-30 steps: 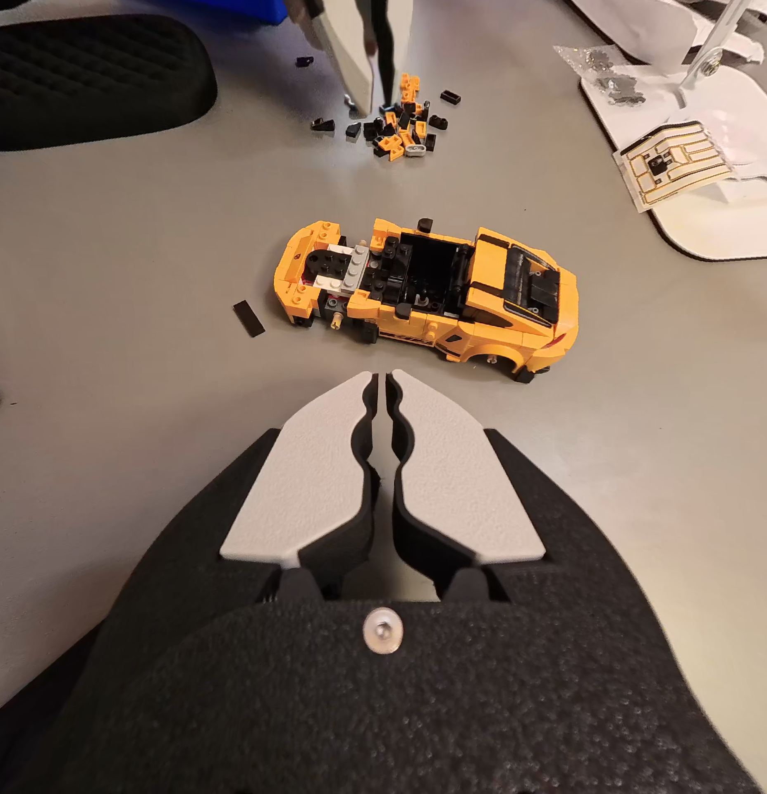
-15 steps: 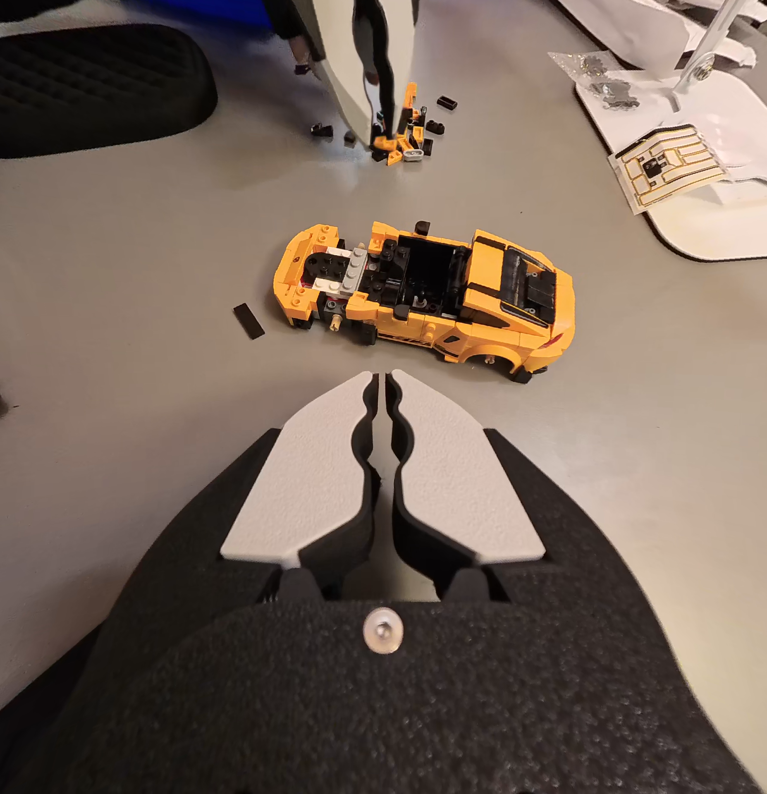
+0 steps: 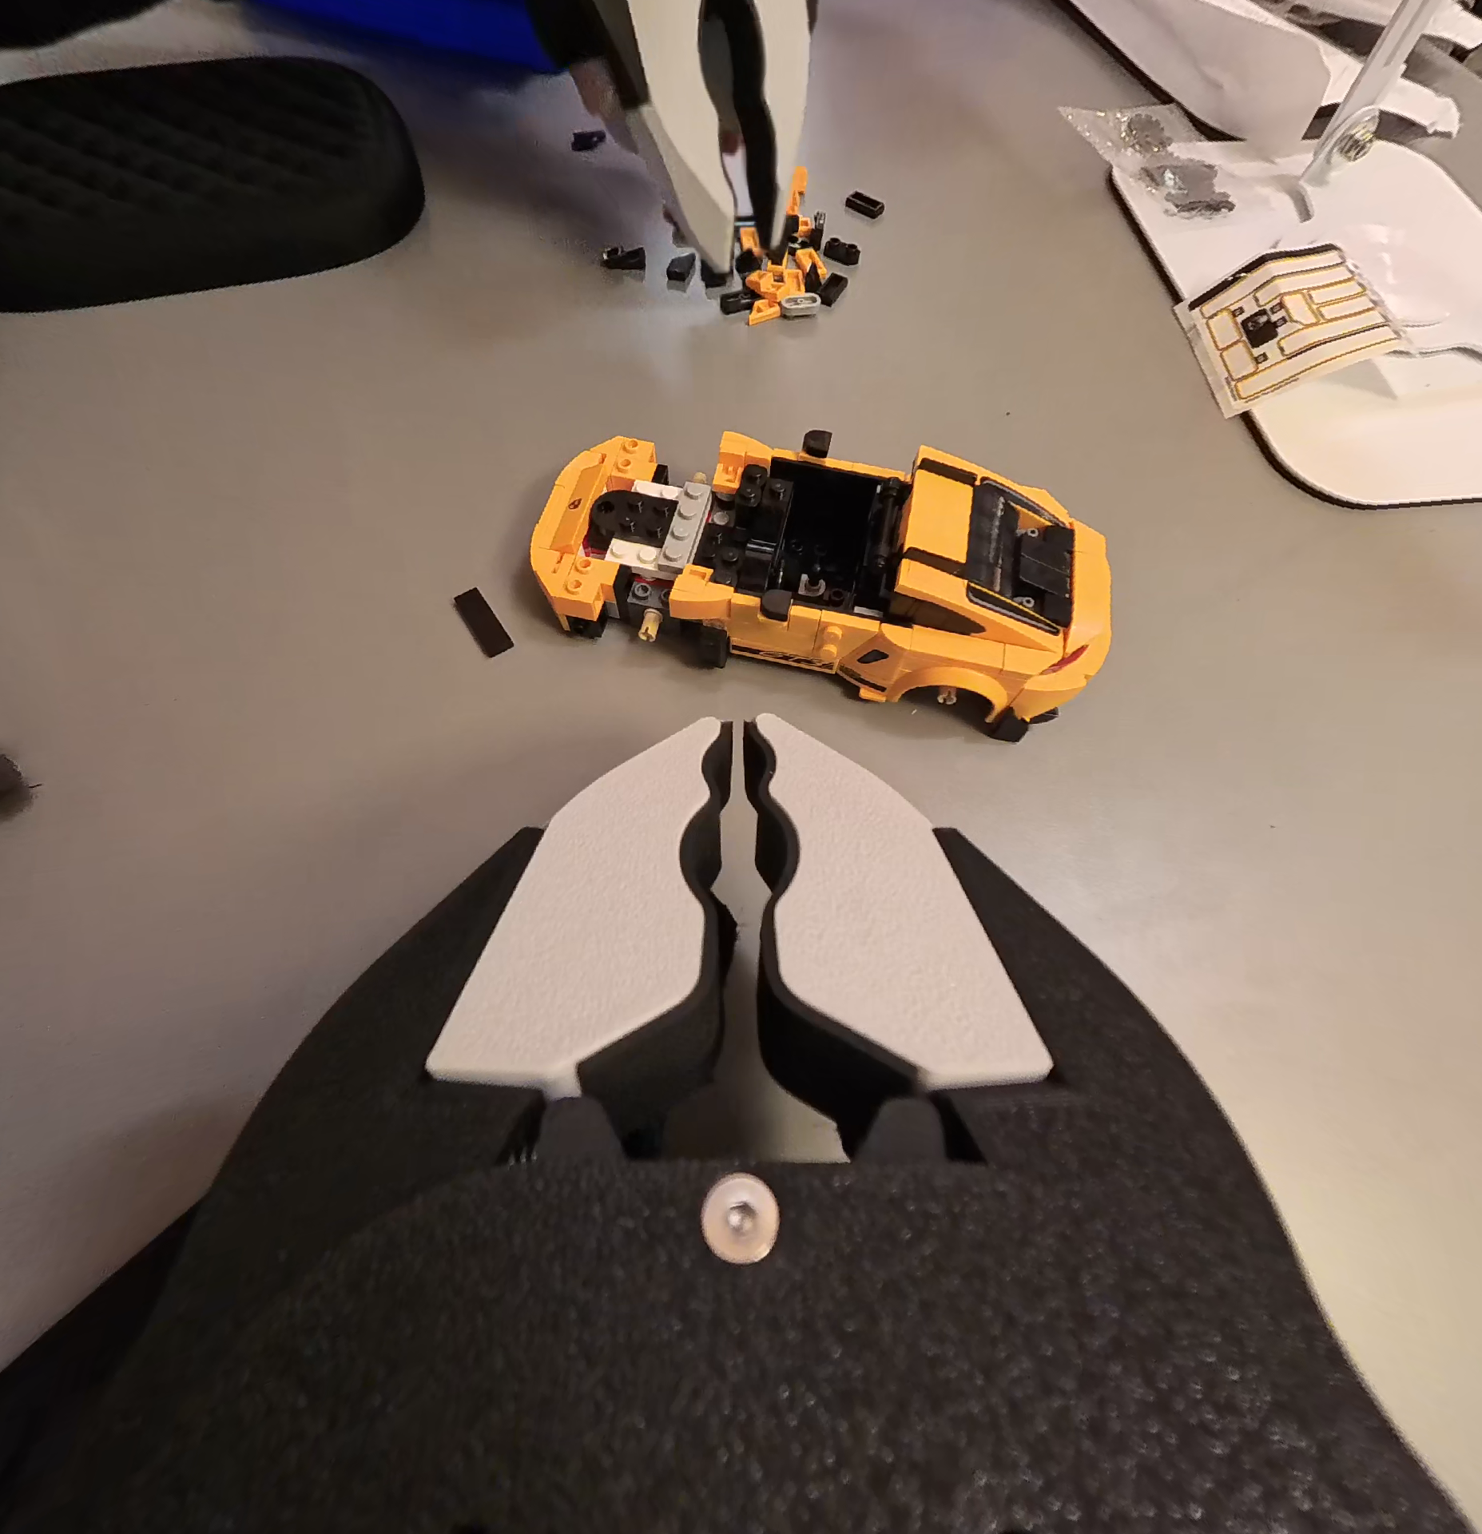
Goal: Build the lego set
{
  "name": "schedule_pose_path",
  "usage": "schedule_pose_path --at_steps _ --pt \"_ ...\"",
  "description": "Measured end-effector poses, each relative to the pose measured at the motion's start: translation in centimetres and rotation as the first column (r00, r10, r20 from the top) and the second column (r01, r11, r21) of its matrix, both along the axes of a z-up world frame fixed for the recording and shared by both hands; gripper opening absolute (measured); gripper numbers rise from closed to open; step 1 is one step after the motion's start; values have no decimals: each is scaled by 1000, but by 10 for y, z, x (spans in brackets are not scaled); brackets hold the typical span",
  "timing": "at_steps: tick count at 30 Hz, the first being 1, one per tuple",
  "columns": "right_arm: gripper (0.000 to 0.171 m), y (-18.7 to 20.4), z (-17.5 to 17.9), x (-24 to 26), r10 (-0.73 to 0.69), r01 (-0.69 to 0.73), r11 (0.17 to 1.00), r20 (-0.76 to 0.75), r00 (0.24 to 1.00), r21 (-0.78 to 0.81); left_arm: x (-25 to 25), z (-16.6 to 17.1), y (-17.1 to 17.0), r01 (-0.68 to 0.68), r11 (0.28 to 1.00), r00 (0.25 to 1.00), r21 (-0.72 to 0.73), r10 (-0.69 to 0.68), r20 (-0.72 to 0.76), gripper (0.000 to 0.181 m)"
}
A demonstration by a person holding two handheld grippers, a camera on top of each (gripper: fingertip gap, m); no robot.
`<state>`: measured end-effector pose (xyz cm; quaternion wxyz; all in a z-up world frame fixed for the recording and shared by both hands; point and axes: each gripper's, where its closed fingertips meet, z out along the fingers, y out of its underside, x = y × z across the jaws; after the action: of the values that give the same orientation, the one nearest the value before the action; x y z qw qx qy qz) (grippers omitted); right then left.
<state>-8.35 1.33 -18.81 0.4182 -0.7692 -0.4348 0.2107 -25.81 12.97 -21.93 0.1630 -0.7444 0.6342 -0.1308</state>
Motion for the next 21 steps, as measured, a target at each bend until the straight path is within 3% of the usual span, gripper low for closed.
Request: schedule_pose_path --at_steps 7,9,10,11,15,21 --pt "2 0 1 0 -1 1 1000 -4 1000 7 -8 -1 17 -69 997 997 40 70 -29 7" --pt "2 0 1 0 -1 1 1000 -6 1000 7 -20 3 25 -108 991 992 78 112 -60 7" --pt "2 0 1 0 0 0 1000 -7 1000 6 -25 3 26 -104 990 989 99 114 -91 17" --pt "2 0 1 0 0 0 1000 -6 1000 7 -26 4 23 -94 990 989 102 105 -106 28" --pt "2 0 2 0 0 0 1000 -6 1000 10 -4 6 -2 7 999 999 45 -5 -50 16" --pt "2 -1 2 0 1 -1 1000 -7 1000 17 8 -8 -4 62 997 994 33 -59 -90 24"
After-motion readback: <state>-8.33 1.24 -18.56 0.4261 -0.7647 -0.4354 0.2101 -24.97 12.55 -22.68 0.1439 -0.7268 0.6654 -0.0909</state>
